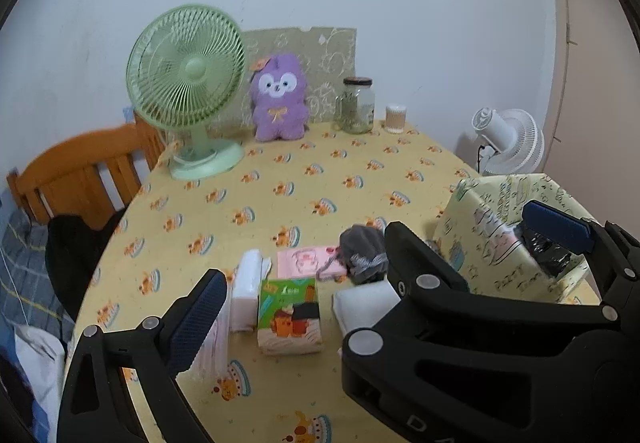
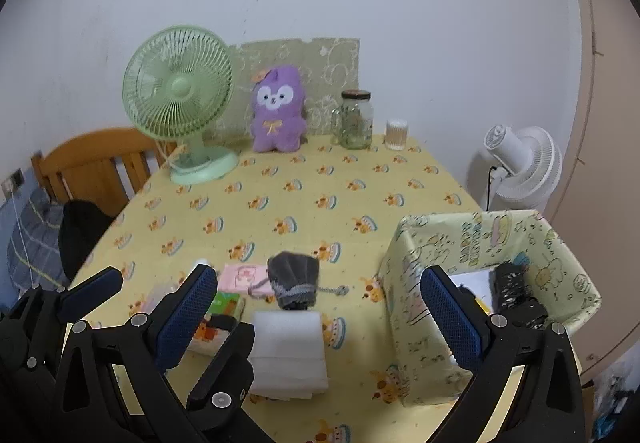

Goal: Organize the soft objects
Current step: 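Move both tools back over the remaining items on the table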

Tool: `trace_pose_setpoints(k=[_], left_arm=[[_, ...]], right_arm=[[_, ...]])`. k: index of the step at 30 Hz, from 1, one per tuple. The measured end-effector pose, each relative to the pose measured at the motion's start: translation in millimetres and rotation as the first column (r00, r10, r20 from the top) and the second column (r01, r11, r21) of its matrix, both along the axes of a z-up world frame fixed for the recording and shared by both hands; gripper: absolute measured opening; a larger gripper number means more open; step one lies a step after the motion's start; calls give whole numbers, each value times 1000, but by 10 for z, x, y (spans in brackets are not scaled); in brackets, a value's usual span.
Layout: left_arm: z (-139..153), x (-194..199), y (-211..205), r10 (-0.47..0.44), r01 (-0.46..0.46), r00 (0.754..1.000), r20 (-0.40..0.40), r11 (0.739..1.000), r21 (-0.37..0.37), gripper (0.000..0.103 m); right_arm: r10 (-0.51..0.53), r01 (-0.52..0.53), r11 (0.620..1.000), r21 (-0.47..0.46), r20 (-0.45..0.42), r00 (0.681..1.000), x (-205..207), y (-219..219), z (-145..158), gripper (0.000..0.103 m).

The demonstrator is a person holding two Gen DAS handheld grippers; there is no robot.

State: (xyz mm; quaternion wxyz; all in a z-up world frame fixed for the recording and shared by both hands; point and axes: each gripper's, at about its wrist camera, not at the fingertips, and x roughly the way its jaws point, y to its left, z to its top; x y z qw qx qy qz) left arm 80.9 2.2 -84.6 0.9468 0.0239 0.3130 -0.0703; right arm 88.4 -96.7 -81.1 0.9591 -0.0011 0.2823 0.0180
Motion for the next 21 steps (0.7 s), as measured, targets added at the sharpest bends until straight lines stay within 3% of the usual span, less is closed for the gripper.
trace_pose_setpoints(k=[8,21], left_arm=[[-197,-15,122,37,-37,999,-3,999,2,99],[-630,181,226,69,-71,989,-128,997,-10,98]], right_arm=[[51,-51,999,-1,0,999,31,145,-221,103],[106,-105,994,15,-139,985,280,292,-675,103]])
